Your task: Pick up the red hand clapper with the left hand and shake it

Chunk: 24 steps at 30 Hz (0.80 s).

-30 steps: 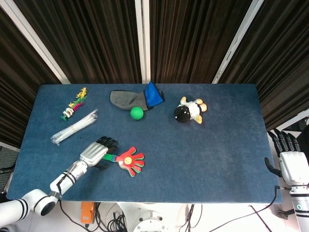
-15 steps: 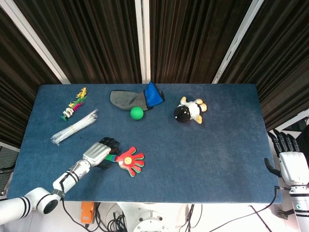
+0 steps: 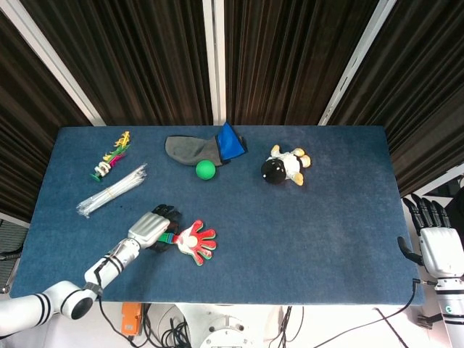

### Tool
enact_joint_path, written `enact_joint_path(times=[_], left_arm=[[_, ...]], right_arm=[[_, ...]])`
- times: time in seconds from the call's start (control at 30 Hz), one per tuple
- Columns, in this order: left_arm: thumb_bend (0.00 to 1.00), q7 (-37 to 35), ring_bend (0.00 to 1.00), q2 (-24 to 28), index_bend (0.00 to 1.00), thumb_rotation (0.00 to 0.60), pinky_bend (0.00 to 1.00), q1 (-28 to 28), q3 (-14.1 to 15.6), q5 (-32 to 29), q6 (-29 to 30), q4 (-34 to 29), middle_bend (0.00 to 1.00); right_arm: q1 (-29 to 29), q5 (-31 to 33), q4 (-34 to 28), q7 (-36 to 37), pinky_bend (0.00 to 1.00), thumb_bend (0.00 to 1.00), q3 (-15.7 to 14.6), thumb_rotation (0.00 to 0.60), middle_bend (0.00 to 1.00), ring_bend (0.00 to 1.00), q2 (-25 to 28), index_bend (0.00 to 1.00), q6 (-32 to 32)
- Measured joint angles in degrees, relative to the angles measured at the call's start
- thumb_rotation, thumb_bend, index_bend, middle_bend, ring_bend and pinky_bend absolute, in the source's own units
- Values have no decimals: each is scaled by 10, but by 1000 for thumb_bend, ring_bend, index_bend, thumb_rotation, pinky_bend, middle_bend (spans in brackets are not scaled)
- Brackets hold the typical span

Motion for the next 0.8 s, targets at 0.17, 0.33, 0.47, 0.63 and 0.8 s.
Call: enact_joint_path(times=[0.17,0.33,0.47,0.63,0.8], left_arm=[[360,8,33,-10,582,600,117,6,-2,-2,25,3,243],[375,6,124,-20,566,600,247,17,-10,-3,57,4,305],[384,-11,190,-26,559,600,328,24,-18,2,83,5,363],[383,-35,240,-37,540,600,388,34,-25,14,116,17,390],[382,-46,371,-47,537,600,569,42,-32,25,150,30,471]], right_arm=[[-1,1,1,1,0,299,0,600,0,0,1,0,1],[-2,1,3,4,0,300,0,600,0,0,0,0,1],[-1,0,4,4,0,299,-1,600,0,0,-1,0,0],[-1,1,5,5,0,300,-1,600,0,0,-2,0,-1],[-1,0,6,6,0,300,-1,600,0,0,-2,0,-1]])
